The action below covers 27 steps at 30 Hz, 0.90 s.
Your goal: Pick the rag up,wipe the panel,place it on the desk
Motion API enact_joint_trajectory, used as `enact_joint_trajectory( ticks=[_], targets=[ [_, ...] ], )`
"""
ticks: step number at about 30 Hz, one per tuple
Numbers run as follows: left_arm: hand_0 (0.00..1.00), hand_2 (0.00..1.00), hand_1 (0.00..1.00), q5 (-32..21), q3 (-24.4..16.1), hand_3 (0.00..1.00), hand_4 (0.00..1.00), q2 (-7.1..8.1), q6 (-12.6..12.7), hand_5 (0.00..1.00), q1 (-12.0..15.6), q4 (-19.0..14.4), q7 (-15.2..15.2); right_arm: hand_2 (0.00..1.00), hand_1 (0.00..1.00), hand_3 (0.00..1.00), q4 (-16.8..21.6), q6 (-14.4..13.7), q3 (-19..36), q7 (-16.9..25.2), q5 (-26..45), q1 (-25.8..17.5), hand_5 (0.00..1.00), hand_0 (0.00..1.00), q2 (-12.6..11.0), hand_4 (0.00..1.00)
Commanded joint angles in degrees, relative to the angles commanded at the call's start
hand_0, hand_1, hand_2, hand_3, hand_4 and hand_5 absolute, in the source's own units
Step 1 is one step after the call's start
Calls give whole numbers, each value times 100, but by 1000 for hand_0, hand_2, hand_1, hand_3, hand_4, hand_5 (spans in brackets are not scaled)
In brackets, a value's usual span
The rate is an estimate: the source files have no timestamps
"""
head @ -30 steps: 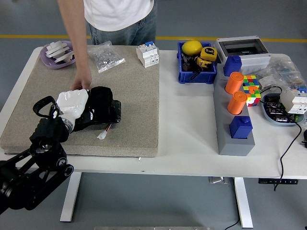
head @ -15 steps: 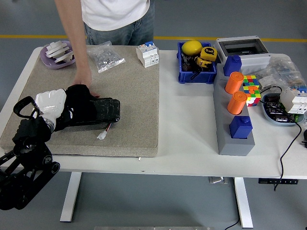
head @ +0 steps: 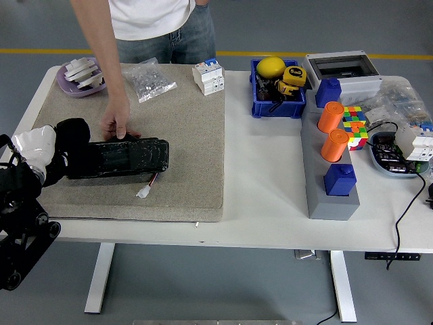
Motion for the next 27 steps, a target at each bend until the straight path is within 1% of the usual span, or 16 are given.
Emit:
enact_joint_trajectory(
  ticks=[4,8,9,12,13,16,18,19,22,24,25,26,27],
  targets=[
    [227,534,175,0,-141,516,132,45,40,2,-20,155,-41,660,545,626,3,2,-3,-7,1,10,617,743,2,998],
    [227,534,175,0,-214,516,130,55,195,2,-68,413,-180,660,544,626,5,3,-6,-11,3,16,616,743,6,998],
    [227,534,175,-11,-214,516,130,65,290,2,-93,515,-270,660,544,626,5,3,-1,-12,2,16,616,743,8,998],
    [227,534,175,-89,-219,516,130,96,448,2,-134,757,-459,660,544,626,7,2,-5,-15,4,25,616,743,9,998],
    [250,541,218,-111,-230,528,191,102,496,2,-140,819,-521,660,545,626,7,2,-4,-16,5,27,617,742,10,998],
    [250,541,218,-264,-238,528,191,135,664,2,-154,963,-780,660,545,626,9,2,-1,-16,5,24,617,742,14,998],
    [250,541,218,-436,-209,528,191,165,698,2,-174,1076,-1016,660,545,626,8,3,-4,-16,9,23,617,742,17,998],
    [365,593,492,-470,-203,560,597,169,701,2,-180,1107,-1070,660,544,626,7,4,-9,-16,11,24,617,742,18,998],
    [365,593,492,-576,-184,560,597,173,645,2,-205,1213,-1214,660,544,626,11,3,-12,-15,9,33,617,742,21,998],
    [365,593,492,-580,-171,560,597,174,611,2,-216,1265,-1248,660,544,626,14,0,-10,-13,5,39,617,742,21,998],
    [476,660,695,-592,-161,580,728,177,581,5,-222,1290,-1255,660,543,626,15,0,-12,-12,6,41,617,743,21,998],
    [476,660,695,-585,-154,580,728,180,557,5,-226,1306,-1249,660,543,626,15,1,-18,-12,8,42,617,743,22,998],
    [476,660,695,-576,-149,580,728,188,474,5,-228,1316,-1220,660,543,626,15,1,-17,-12,9,40,617,743,23,998]
  ],
)
